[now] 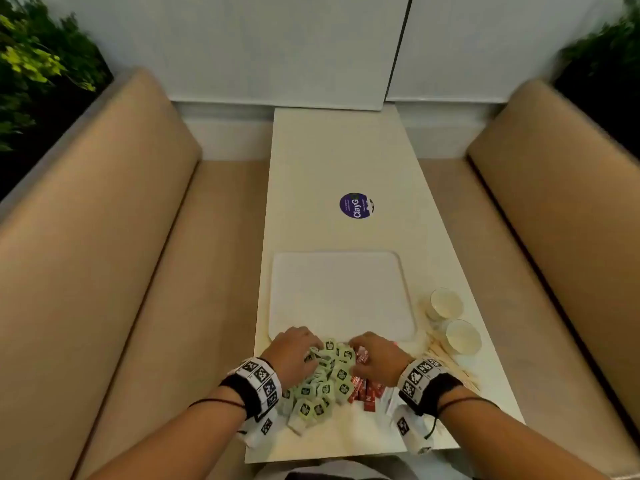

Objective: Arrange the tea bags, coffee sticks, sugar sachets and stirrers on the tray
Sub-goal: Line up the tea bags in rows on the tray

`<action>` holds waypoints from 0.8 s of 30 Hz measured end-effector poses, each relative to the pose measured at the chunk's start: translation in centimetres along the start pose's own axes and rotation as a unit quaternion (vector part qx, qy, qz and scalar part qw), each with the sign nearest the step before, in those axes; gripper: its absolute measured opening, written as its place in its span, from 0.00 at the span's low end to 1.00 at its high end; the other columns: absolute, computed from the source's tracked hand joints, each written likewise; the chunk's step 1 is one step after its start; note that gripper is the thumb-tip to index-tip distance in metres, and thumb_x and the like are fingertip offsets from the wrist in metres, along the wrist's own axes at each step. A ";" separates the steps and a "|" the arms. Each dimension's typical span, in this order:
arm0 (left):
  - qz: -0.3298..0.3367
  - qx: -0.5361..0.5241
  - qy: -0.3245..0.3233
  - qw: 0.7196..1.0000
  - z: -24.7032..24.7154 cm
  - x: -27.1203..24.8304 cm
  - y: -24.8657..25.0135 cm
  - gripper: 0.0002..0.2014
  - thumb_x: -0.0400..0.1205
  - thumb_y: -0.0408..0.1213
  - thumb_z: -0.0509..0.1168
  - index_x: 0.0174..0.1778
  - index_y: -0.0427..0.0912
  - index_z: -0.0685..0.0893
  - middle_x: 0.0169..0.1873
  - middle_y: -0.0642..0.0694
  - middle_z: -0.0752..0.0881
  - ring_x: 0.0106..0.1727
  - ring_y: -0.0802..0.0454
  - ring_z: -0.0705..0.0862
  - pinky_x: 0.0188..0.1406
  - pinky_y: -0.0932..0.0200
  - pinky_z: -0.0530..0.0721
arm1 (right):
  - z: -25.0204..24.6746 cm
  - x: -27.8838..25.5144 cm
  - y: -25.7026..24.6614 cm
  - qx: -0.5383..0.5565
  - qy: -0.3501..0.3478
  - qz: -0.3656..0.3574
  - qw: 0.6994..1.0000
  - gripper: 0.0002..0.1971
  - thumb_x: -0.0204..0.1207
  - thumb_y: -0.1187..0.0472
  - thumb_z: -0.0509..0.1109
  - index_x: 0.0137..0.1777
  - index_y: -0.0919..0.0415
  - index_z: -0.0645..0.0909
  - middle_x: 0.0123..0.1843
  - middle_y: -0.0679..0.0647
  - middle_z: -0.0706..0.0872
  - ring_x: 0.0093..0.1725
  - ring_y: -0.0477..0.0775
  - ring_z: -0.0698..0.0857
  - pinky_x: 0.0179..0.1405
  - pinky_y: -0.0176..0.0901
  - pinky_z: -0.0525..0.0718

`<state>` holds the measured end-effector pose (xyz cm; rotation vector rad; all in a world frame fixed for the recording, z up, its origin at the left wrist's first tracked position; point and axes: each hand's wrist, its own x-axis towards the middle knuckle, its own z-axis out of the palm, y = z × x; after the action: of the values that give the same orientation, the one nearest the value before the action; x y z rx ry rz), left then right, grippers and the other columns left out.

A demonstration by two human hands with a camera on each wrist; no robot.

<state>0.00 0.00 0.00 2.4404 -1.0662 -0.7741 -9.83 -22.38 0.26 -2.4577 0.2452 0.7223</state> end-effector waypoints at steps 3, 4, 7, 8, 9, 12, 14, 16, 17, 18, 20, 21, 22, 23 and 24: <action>0.006 0.029 -0.001 1.000 0.6 0.6 -0.1 0.19 0.83 0.48 0.65 0.71 0.57 0.79 0.68 0.55 0.78 0.69 0.53 0.74 0.74 0.50 0.71 | 0.7 0.5 -0.1 0.007 0.001 0.035 0.999 0.33 0.75 0.42 0.76 0.78 0.50 0.74 0.73 0.51 0.79 0.65 0.52 0.83 0.66 0.46 0.82; 0.008 0.033 -0.004 0.999 0.6 0.6 0.1 0.19 0.83 0.47 0.65 0.72 0.57 0.78 0.68 0.54 0.78 0.69 0.52 0.74 0.74 0.50 0.71 | 0.8 0.4 -0.3 0.015 0.000 0.045 0.999 0.32 0.75 0.43 0.76 0.78 0.50 0.75 0.72 0.51 0.80 0.64 0.52 0.83 0.65 0.46 0.83; 0.019 0.056 -0.016 0.998 1.0 1.2 0.1 0.19 0.84 0.46 0.65 0.72 0.56 0.78 0.68 0.53 0.79 0.69 0.50 0.75 0.73 0.49 0.71 | 1.5 0.8 -0.2 0.021 -0.007 0.058 0.998 0.32 0.75 0.43 0.77 0.77 0.51 0.75 0.70 0.50 0.83 0.64 0.52 0.84 0.65 0.47 0.83; 0.018 0.063 -0.016 0.998 1.1 1.4 0.0 0.19 0.84 0.45 0.65 0.72 0.56 0.78 0.67 0.52 0.79 0.68 0.50 0.76 0.73 0.49 0.72 | 1.5 0.8 -0.5 0.020 -0.009 0.061 0.998 0.33 0.74 0.42 0.77 0.77 0.51 0.75 0.69 0.50 0.84 0.63 0.52 0.84 0.65 0.47 0.83; 0.016 0.067 -0.017 0.997 1.2 1.6 0.0 0.18 0.84 0.45 0.65 0.71 0.56 0.79 0.67 0.52 0.80 0.68 0.50 0.77 0.72 0.49 0.72 | 1.8 1.0 -0.4 0.024 -0.010 0.065 0.998 0.33 0.74 0.41 0.77 0.77 0.50 0.75 0.67 0.49 0.84 0.61 0.51 0.85 0.64 0.48 0.84; 0.022 0.072 -0.022 0.997 1.4 1.9 0.1 0.17 0.84 0.44 0.65 0.69 0.57 0.80 0.65 0.52 0.82 0.67 0.50 0.78 0.70 0.50 0.74 | 2.3 1.4 -0.4 0.027 -0.016 0.061 0.998 0.34 0.73 0.41 0.78 0.77 0.50 0.75 0.68 0.48 0.85 0.61 0.50 0.85 0.63 0.47 0.85; 0.024 0.069 -0.019 0.997 1.5 2.0 0.0 0.15 0.84 0.44 0.65 0.68 0.57 0.81 0.64 0.52 0.82 0.66 0.50 0.79 0.70 0.50 0.75 | 2.7 1.8 -0.3 0.023 -0.016 0.059 0.998 0.30 0.72 0.41 0.77 0.73 0.49 0.78 0.65 0.48 0.86 0.58 0.49 0.86 0.62 0.49 0.87; 0.026 0.063 -0.016 0.998 1.6 2.2 0.0 0.15 0.84 0.43 0.65 0.67 0.56 0.82 0.64 0.52 0.82 0.65 0.51 0.80 0.69 0.51 0.75 | 2.9 1.9 -0.4 0.016 -0.013 0.052 0.998 0.22 0.74 0.44 0.76 0.66 0.51 0.82 0.58 0.48 0.88 0.52 0.49 0.87 0.57 0.48 0.88; 0.025 0.060 -0.017 0.998 1.6 2.2 0.0 0.15 0.84 0.42 0.65 0.67 0.56 0.82 0.64 0.52 0.82 0.65 0.51 0.80 0.69 0.51 0.75 | 3.1 1.9 -0.4 0.015 -0.012 0.049 0.999 0.18 0.76 0.46 0.75 0.62 0.51 0.84 0.54 0.47 0.88 0.50 0.49 0.87 0.54 0.46 0.87; 0.026 0.056 -0.017 0.998 1.6 2.3 0.1 0.15 0.84 0.42 0.65 0.66 0.56 0.82 0.64 0.52 0.82 0.65 0.51 0.79 0.69 0.51 0.75 | 3.1 1.8 -0.5 0.011 -0.009 0.044 0.999 0.14 0.77 0.48 0.75 0.59 0.52 0.84 0.51 0.46 0.88 0.48 0.49 0.87 0.50 0.44 0.86; 0.029 0.045 -0.016 0.998 1.7 2.3 0.2 0.15 0.83 0.42 0.66 0.66 0.55 0.82 0.63 0.52 0.82 0.64 0.50 0.79 0.68 0.50 0.76 | 3.3 1.7 -0.5 0.002 0.000 0.029 1.000 0.12 0.79 0.50 0.73 0.58 0.53 0.85 0.48 0.46 0.86 0.47 0.50 0.86 0.46 0.41 0.81; 0.028 0.037 -0.016 0.999 1.7 2.2 0.2 0.15 0.83 0.43 0.66 0.66 0.55 0.82 0.62 0.52 0.82 0.64 0.50 0.79 0.68 0.50 0.76 | 3.4 1.6 -0.6 -0.001 0.005 0.022 1.000 0.11 0.80 0.50 0.73 0.58 0.54 0.85 0.47 0.46 0.85 0.47 0.50 0.85 0.45 0.40 0.79; 0.028 0.026 -0.015 0.999 1.7 2.2 0.3 0.15 0.83 0.43 0.67 0.65 0.55 0.83 0.61 0.52 0.82 0.63 0.51 0.80 0.68 0.50 0.77 | 3.3 1.4 -0.6 -0.004 0.009 0.017 1.000 0.11 0.80 0.50 0.72 0.57 0.54 0.85 0.46 0.46 0.85 0.46 0.50 0.85 0.44 0.40 0.78; 0.026 0.010 -0.014 1.000 1.7 2.2 0.3 0.15 0.82 0.43 0.68 0.65 0.55 0.83 0.61 0.53 0.82 0.63 0.51 0.80 0.67 0.51 0.78 | 3.3 1.3 -0.6 -0.004 0.010 0.011 1.000 0.10 0.81 0.51 0.72 0.57 0.54 0.85 0.46 0.47 0.85 0.46 0.50 0.85 0.44 0.40 0.79; 0.026 -0.007 -0.009 1.000 1.7 2.2 0.2 0.15 0.82 0.42 0.68 0.65 0.55 0.83 0.60 0.53 0.82 0.63 0.53 0.80 0.67 0.51 0.79 | 3.0 1.1 -0.6 -0.002 0.010 0.005 1.000 0.09 0.81 0.51 0.72 0.56 0.54 0.85 0.46 0.47 0.86 0.46 0.50 0.85 0.45 0.41 0.80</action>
<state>0.09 -2.03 -1.94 2.3895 -1.1224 -0.7846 -10.07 -20.20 -2.16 -2.4696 0.2649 0.7039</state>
